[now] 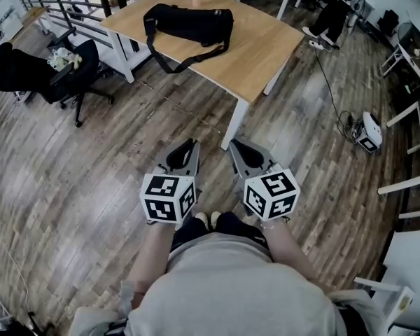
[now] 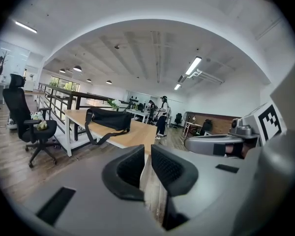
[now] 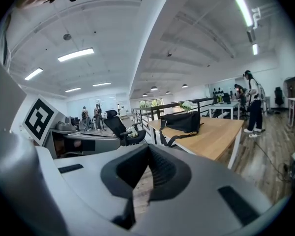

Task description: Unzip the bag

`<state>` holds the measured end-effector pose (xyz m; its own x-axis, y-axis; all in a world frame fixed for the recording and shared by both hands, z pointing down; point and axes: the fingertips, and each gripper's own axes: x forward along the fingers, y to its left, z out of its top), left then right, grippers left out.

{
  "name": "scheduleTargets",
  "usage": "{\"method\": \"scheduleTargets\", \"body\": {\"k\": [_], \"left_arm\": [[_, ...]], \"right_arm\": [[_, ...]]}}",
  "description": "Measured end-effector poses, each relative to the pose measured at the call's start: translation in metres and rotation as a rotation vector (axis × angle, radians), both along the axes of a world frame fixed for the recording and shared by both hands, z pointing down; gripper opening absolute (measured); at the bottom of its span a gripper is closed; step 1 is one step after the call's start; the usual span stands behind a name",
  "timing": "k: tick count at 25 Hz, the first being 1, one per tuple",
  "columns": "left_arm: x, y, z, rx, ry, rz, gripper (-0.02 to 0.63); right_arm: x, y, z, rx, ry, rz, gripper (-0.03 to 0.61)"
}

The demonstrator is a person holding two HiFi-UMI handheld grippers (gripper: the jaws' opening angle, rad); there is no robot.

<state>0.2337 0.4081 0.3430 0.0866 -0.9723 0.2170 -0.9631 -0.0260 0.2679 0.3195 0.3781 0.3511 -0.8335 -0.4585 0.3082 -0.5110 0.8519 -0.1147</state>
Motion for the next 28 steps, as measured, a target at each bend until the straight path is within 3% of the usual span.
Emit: {"method": "scheduleTargets", "body": {"k": [4, 7, 15, 28], "left_arm": [[-0.007, 0.003, 0.008, -0.027, -0.017, 0.013, 0.031], [-0.013, 0.005, 0.014, -0.045, -0.017, 0.017, 0.067], [-0.035, 0.0, 0.027, -0.071, 0.009, -0.014, 0.089], [-0.098, -0.066, 0.027, -0.066, -0.004, -0.086, 0.089]], "right_arm": [[-0.006, 0.004, 0.004, -0.007, 0.004, 0.022, 0.009], [-0.012, 0.005, 0.006, -0.011, 0.003, 0.029, 0.011], [-0.027, -0.006, 0.015, -0.028, 0.032, 0.025, 0.112], [-0.088, -0.087, 0.017, -0.025, -0.011, -0.027, 0.127]]}}
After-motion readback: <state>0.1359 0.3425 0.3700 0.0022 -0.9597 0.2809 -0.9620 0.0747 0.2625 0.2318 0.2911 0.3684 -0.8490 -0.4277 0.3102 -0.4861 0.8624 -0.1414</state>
